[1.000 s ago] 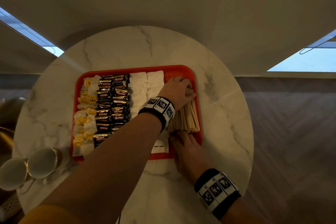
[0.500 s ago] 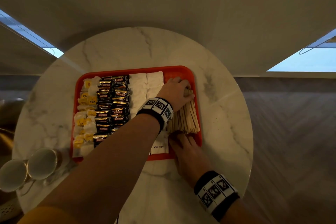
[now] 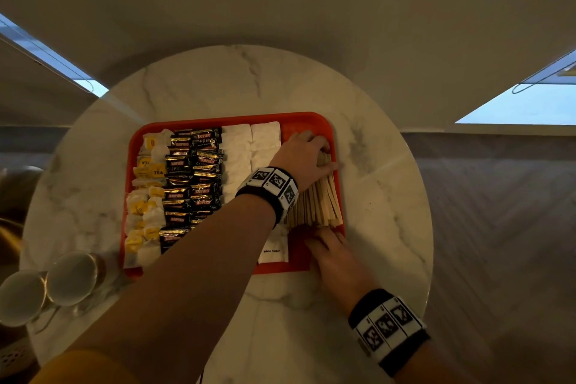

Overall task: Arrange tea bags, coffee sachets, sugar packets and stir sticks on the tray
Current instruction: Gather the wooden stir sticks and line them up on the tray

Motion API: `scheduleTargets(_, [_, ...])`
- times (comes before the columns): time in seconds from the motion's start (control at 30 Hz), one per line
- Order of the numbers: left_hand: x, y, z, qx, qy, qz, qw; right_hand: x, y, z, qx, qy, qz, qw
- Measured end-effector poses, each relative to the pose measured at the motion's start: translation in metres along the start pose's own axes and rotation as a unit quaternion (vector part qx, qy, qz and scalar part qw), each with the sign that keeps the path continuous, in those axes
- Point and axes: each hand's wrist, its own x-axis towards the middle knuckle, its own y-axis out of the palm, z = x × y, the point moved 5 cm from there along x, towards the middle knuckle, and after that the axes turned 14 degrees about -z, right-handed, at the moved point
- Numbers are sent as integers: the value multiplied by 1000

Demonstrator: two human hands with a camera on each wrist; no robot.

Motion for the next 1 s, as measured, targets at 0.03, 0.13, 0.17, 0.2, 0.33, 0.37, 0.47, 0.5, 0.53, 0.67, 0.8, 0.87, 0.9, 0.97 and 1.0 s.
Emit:
scheduleTargets(0.03, [0,0,0,-3,0,2,1000,-4,-2,-3,1,13,3,1000])
scheduleTargets(0.13, [-1,4,-1,21,15,20,999,-7,-5,-12,-15,56,7,998])
scheduleTargets(0.17, [-1,4,-2,26,16,22,999,-4,-5,-13,-13,57,3,998])
scheduleTargets(0.2, [-1,4,-2,26,15,20,999,-1,-7,-13,-14,52,-6,999])
scheduleTargets(0.33, [-5,-4,-3,-2,5,-27,1000,2,-19,-12,28,59,-17,998])
scheduleTargets(0.37, [-6,-8,-1,-5,-1,-54,999,2,-26,-11,39,61,-37,997])
scheduleTargets(0.47, [-11,-19,8,-4,-43,-124,991,15,-48,-13,55,89,-104,989])
scheduleTargets(0.5, [-12,-20,11,-2,-56,-125,991,23,-53,-17,56,108,-124,985])
scheduleTargets(0.53, [-14,-20,14,-1,-65,-115,991,32,-56,-22,52,131,-132,981])
scheduleTargets(0.67, [-15,-17,16,10,-49,-70,996,61,-52,-32,48,208,-101,972])
scheduleTargets(0.8, [-9,-18,14,23,-42,-70,996,68,-44,-29,67,233,-109,964])
scheduleTargets(0.87, [-7,-19,14,23,-45,-72,996,68,-43,-30,74,242,-115,961])
scheduleTargets(0.9, [-7,-18,13,19,-46,-74,996,68,-42,-31,78,245,-116,959])
scheduleTargets(0.97, [-7,-17,12,7,-41,-81,996,67,-42,-31,75,243,-117,960])
scheduleTargets(1.0, [-8,-17,11,2,-38,-85,996,66,-42,-31,69,241,-117,961])
